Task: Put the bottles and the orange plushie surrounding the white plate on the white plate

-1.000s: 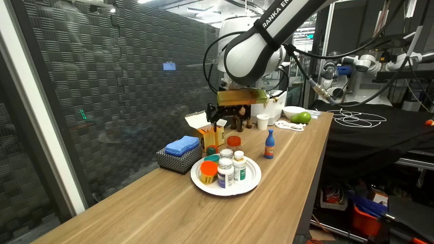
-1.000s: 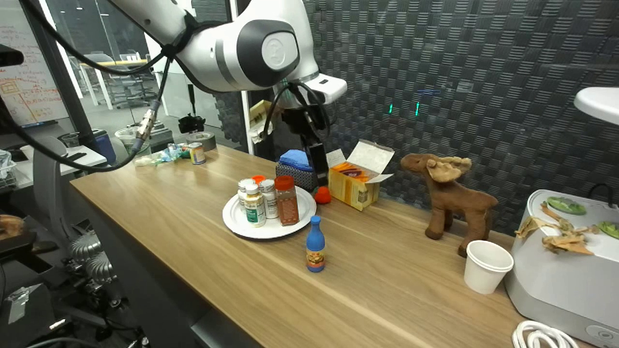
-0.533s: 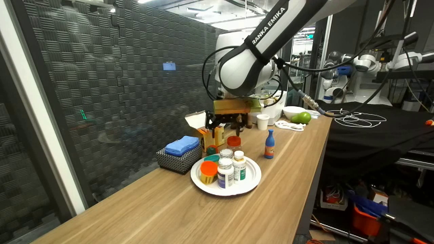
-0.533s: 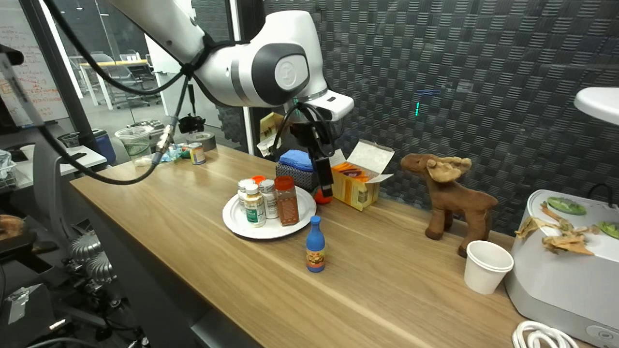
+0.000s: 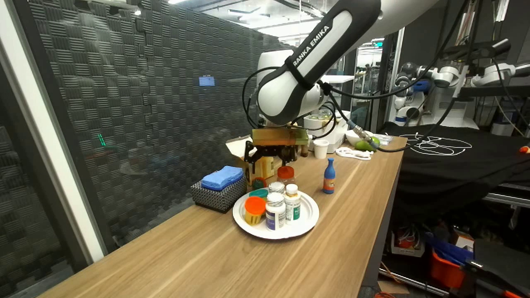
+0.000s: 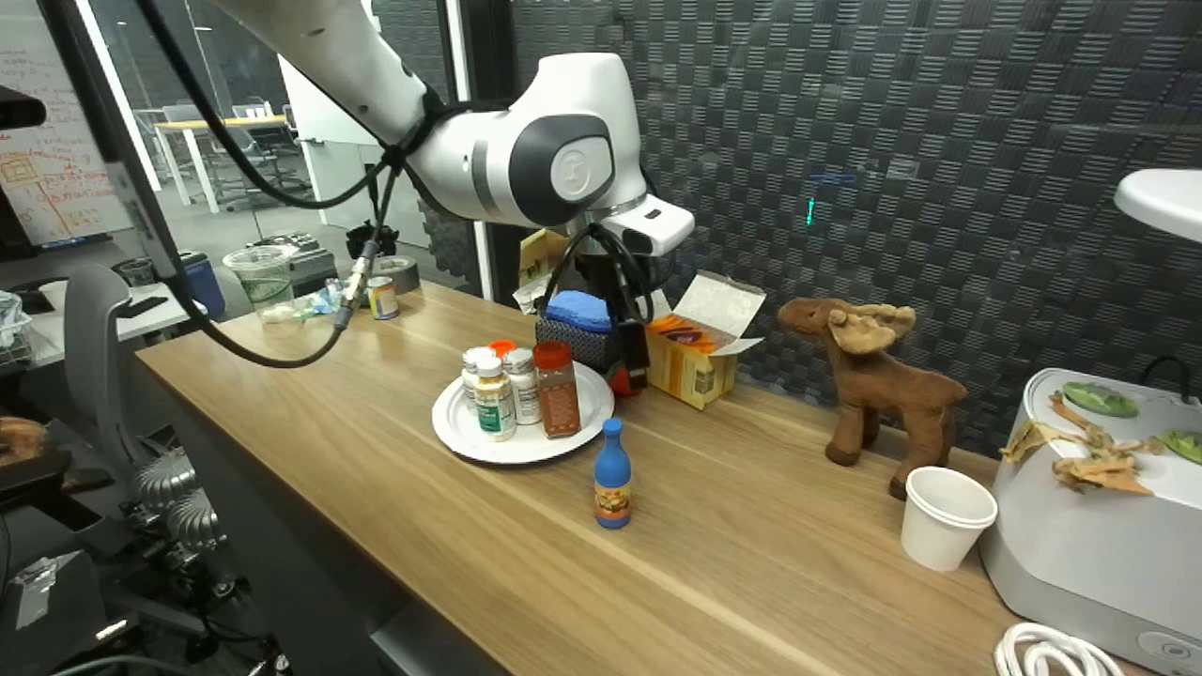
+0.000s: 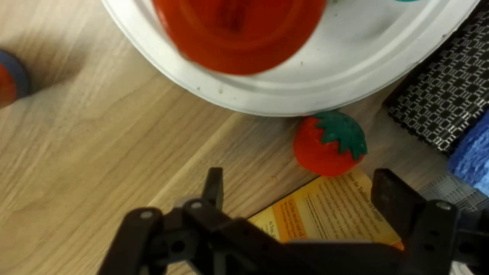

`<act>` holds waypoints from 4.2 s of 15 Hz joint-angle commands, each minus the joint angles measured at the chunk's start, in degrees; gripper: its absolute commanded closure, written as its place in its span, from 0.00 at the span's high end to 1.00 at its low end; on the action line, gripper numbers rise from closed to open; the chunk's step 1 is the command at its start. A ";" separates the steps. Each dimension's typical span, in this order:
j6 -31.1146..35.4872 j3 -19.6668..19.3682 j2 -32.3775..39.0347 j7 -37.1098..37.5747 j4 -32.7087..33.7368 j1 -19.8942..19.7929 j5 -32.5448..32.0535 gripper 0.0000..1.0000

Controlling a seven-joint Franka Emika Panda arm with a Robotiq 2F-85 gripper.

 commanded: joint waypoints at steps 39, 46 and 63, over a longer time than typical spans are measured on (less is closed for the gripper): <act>-3.36 0.45 5.42 -1.91 5.73 0.52 5.61 1.00; -2.45 -0.26 4.88 -1.54 5.48 0.54 5.32 0.50; 2.76 -8.80 -8.00 1.79 -3.30 0.56 0.02 0.25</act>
